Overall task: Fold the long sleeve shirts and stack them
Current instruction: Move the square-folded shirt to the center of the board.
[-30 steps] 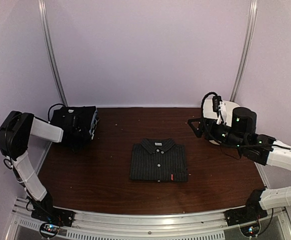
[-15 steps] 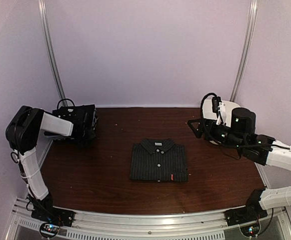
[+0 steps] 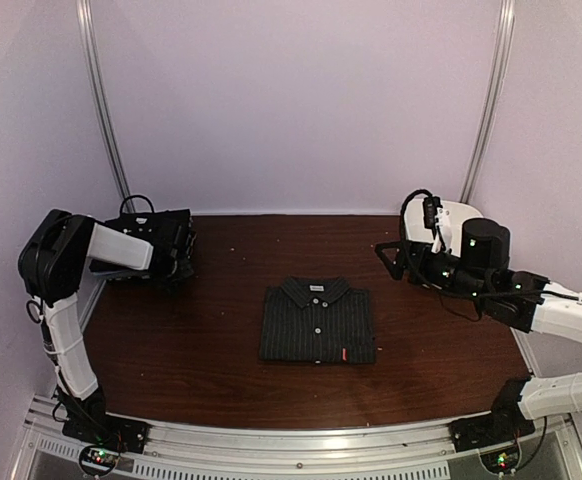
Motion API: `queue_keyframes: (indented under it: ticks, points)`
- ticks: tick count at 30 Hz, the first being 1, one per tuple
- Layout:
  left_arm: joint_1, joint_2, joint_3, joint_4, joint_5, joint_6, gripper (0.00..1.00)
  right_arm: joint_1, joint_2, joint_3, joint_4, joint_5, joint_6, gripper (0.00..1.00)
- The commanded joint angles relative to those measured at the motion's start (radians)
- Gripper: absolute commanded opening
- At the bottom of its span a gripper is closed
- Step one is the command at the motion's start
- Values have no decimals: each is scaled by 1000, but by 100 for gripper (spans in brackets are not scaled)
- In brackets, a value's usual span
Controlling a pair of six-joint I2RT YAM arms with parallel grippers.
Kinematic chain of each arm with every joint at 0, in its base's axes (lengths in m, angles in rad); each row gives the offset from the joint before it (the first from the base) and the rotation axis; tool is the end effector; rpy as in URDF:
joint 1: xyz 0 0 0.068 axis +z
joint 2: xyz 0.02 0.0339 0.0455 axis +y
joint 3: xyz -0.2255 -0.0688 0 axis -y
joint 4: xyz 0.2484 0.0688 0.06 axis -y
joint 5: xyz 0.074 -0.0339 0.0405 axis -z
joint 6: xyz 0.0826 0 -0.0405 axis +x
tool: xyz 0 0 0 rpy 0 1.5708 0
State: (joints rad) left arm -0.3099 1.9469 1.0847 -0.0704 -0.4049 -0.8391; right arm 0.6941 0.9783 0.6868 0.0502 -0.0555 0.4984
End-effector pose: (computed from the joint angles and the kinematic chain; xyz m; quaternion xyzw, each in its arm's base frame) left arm 0.3902 -0.0908 0.0533 -0.3041 0.8813 -0.0067 0.3617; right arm 0.2286 0.1962 0.2493 -0.0939 0.7813 0.3643 0.4980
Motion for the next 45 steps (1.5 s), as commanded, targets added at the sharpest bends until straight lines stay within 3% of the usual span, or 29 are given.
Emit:
queue_keyframes:
  ticks: [1,18,27,32,45]
  points:
    - [-14,-46,-30,-43,-52,22,0,-5,3,-9,27,-11,-7,86]
    - [-182,-268,-253,-83,12,-91,0,-6,5,-46,74,-59,24,86]
    - [-343,-284,-268,-136,16,-211,0,-6,-5,-82,77,-88,40,89]
    - [-415,-282,-262,-153,22,-261,0,-5,-21,-100,57,-66,46,99]
    - [-552,-241,-200,-181,49,-335,0,-7,-36,-174,69,-34,72,100]
